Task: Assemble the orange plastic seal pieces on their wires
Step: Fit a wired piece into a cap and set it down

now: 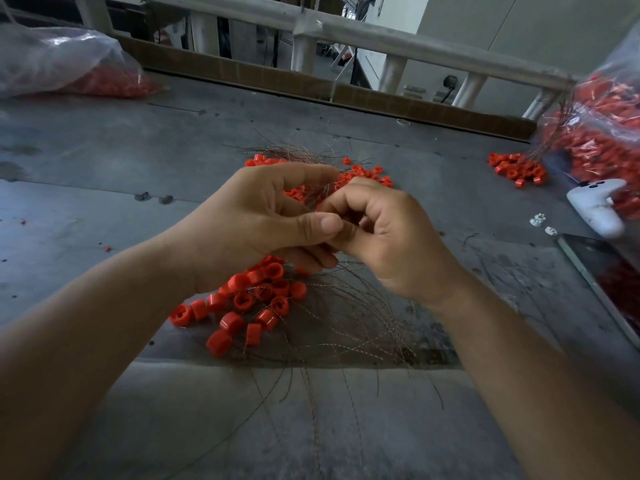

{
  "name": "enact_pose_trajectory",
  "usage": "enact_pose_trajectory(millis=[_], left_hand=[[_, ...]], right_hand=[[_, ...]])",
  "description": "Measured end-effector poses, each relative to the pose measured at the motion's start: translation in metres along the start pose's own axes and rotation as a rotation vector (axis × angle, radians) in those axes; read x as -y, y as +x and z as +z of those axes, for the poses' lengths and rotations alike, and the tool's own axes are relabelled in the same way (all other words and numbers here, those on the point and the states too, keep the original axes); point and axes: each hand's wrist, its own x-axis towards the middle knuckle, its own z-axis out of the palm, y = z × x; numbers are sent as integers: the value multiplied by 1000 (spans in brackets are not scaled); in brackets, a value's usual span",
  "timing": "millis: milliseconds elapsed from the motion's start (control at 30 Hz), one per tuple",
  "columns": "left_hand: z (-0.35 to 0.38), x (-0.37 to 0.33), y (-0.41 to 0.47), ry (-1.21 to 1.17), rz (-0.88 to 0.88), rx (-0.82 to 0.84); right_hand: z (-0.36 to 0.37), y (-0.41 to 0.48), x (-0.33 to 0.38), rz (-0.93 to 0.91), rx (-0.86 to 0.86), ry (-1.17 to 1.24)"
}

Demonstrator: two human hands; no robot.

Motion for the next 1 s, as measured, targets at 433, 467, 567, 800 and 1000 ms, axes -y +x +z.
enact_pose_trajectory(millis=[433,467,567,800,1000], left_hand=[[3,2,-1,-68,28,-13],[1,1,-1,-73,26,-8],[-3,-1,-1,-112,-2,20],[-6,-2,0,-129,-9,-21],[-6,-2,0,-128,-7,-14]], right_hand=[[-1,-2,2,-30,-34,-29],[-2,-1,2,-35,-38,-27],[-5,0,4,-41,-57,23],[-11,0,5,-33,-38,63],[-13,0,4,-62,-19,52]])
